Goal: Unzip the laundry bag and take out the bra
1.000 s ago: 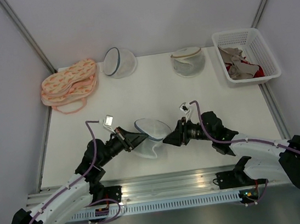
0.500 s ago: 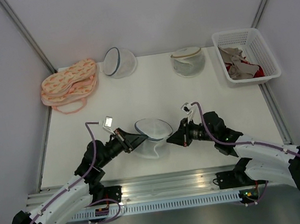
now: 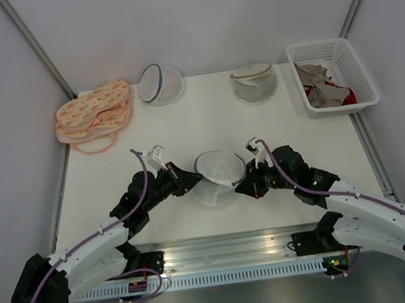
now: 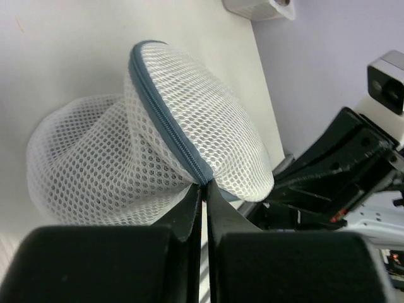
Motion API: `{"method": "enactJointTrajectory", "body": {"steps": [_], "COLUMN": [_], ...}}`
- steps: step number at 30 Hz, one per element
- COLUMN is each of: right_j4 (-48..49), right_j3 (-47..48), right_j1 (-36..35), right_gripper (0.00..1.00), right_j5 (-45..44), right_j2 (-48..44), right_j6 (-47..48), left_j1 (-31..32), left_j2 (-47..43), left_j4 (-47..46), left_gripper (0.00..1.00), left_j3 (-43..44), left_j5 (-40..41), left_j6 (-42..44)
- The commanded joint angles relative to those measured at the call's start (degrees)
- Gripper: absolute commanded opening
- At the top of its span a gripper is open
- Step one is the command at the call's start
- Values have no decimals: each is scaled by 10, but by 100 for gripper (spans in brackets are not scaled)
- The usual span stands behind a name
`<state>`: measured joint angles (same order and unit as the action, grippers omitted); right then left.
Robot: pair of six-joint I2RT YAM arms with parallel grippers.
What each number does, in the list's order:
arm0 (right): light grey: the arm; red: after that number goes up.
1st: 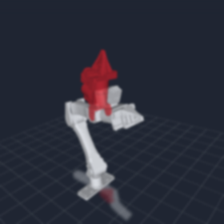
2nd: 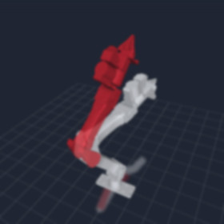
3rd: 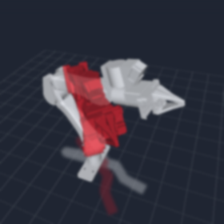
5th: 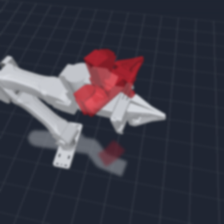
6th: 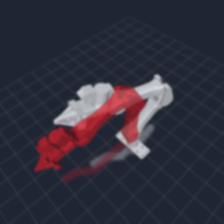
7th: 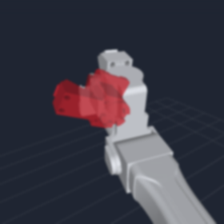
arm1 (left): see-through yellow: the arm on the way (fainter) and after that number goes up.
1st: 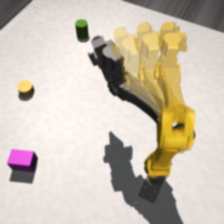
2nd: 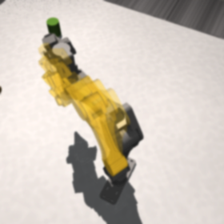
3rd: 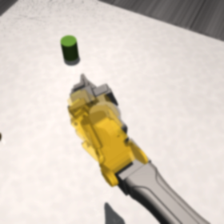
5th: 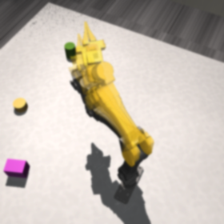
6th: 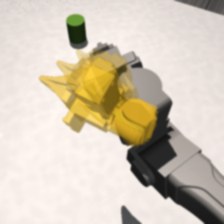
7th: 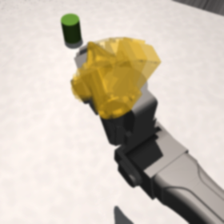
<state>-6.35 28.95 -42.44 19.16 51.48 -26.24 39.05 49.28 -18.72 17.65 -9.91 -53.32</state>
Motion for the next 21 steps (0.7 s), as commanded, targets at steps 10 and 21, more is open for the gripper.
{"method": "enactJointTrajectory", "body": {"steps": [10, 21], "right_j4": [107, 212], "right_j3": [-25, -21], "right_j1": [-24, -28], "right_gripper": [0, 1], "right_j5": [-61, -88], "right_j2": [98, 136], "right_j6": [-45, -86], "left_j1": [-6, 61], "left_j2": [277, 108], "left_j4": [-198, -36], "left_gripper": [51, 72], "left_j3": [138, 41], "left_j5": [-16, 55], "left_j6": [39, -51]}}
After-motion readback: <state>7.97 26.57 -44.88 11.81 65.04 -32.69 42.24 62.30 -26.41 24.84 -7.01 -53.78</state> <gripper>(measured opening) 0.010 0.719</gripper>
